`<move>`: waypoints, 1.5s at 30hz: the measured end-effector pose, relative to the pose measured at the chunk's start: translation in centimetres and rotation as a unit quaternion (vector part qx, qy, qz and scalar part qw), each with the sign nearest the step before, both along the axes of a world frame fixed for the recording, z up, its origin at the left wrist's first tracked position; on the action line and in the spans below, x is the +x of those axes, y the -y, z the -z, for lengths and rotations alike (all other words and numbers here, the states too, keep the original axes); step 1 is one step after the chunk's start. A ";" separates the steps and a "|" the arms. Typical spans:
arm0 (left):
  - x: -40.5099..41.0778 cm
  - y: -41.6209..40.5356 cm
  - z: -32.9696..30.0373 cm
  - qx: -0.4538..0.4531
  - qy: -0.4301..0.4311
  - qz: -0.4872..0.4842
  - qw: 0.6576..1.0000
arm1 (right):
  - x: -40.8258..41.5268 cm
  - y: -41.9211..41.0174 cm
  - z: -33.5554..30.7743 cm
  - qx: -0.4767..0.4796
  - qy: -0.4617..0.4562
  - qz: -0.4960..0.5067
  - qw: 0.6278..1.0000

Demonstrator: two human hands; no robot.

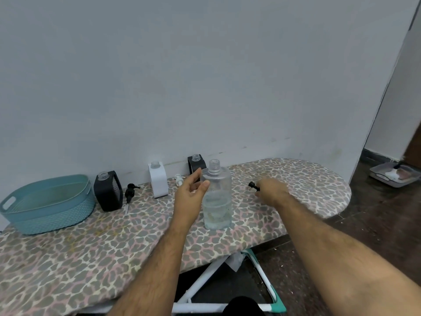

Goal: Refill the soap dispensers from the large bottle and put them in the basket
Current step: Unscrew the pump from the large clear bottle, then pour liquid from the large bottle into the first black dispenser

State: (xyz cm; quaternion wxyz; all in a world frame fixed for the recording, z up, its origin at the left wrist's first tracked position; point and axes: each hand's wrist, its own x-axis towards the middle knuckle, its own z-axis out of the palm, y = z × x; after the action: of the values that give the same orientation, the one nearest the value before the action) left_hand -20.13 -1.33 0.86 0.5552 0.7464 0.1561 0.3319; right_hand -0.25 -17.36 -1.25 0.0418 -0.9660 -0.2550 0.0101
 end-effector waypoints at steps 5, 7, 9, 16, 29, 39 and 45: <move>0.2 0.0 0.4 -0.009 0.010 -0.003 1.000 | 0.5 0.1 1.2 -0.025 0.019 0.026 0.999; 0.3 0.0 0.5 -0.011 0.014 -0.006 1.000 | 0.6 0.2 1.7 -0.024 0.016 0.036 0.999; 0.4 0.0 0.6 -0.009 0.017 -0.007 1.000 | 0.8 0.4 2.4 -0.018 0.020 0.044 0.999; 0.3 0.0 0.6 -0.008 0.017 -0.001 1.000 | 0.0 -0.2 2.9 0.109 0.060 0.035 0.992; -1.3 0.3 2.8 -0.067 -0.051 0.034 0.996 | -8.6 -1.7 0.0 0.479 -0.395 -0.184 0.762; 0.4 1.8 2.9 -0.083 -0.056 0.065 0.993 | -7.0 -0.3 -0.2 0.493 -0.349 -0.148 0.783; 2.8 3.3 2.7 -0.081 -0.058 0.092 0.991 | -5.4 1.5 -0.6 0.495 -0.341 -0.134 0.787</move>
State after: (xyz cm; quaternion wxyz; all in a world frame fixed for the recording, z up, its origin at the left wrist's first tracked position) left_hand -17.34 -4.64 -1.86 0.6322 0.7281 0.1446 0.2220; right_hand -5.65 -18.90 -0.63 0.5973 -0.7024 -0.3206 0.2170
